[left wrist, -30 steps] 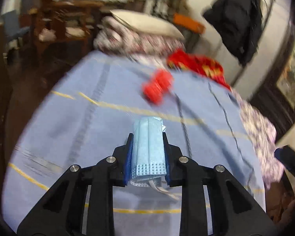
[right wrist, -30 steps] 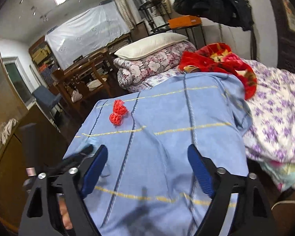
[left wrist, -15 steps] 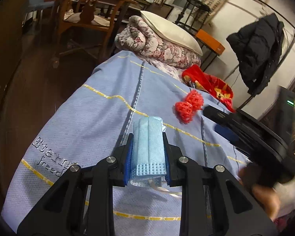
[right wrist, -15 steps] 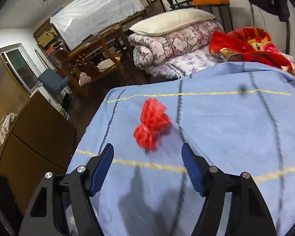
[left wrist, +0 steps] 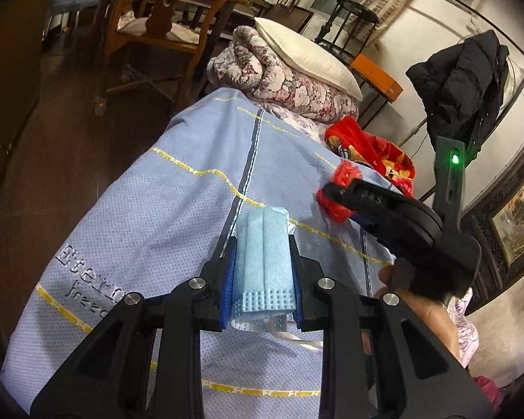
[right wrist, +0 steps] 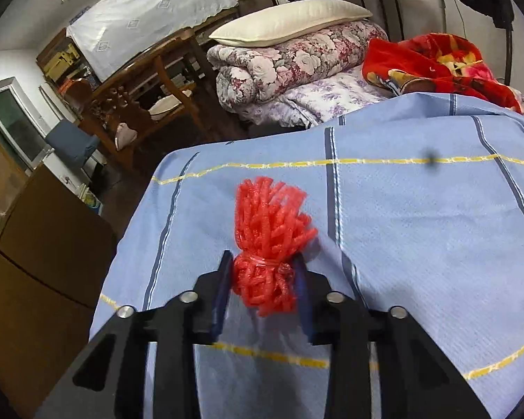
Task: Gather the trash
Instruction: 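Grasp the blue face mask with the left gripper while the right gripper grasps the red tassel, then carry the mask and red tassel off the bed toward the red wastebasket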
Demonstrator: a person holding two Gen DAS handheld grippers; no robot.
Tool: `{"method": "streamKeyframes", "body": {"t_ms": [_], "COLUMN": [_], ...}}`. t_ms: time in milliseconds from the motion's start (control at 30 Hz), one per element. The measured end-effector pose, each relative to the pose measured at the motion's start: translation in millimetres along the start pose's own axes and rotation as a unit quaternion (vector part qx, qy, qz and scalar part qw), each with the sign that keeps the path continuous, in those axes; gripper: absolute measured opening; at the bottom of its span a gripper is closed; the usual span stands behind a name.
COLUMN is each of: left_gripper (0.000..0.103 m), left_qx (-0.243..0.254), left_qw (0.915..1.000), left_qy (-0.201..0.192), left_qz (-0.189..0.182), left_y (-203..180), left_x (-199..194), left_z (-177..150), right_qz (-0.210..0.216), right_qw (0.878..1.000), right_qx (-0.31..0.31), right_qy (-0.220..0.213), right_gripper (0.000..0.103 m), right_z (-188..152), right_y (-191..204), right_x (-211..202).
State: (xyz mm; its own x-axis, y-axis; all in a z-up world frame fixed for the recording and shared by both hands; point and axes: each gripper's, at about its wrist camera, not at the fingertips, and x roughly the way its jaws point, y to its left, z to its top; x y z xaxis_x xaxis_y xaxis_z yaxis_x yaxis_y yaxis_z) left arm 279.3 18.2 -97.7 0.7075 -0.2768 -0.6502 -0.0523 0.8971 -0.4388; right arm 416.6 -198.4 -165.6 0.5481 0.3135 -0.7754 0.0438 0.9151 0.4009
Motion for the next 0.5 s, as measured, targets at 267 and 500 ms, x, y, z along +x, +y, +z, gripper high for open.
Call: {"method": "streamKeyframes", "body": {"t_ms": [267, 500], "left_gripper": [0.027, 0.027], "left_qx": [0.036, 0.059], "left_qw": [0.9989, 0.9976], "left_qy": [-0.028, -0.034], "left_qz": [0.009, 0.008], "left_y": [-16.0, -27.3], "left_x": [-11.0, -12.4], "left_z": [-2.7, -6.8], "right_qz": [-0.018, -0.007], "right_qw": [0.998, 0.997], "right_qx": [-0.043, -0.036], "right_qy": [-0.04, -0.062], "right_gripper": [0.031, 0.031], "right_z": [-38.0, -78.2], "right_y": [-11.3, -24.4], "right_x": [-63.0, -113.0]}}
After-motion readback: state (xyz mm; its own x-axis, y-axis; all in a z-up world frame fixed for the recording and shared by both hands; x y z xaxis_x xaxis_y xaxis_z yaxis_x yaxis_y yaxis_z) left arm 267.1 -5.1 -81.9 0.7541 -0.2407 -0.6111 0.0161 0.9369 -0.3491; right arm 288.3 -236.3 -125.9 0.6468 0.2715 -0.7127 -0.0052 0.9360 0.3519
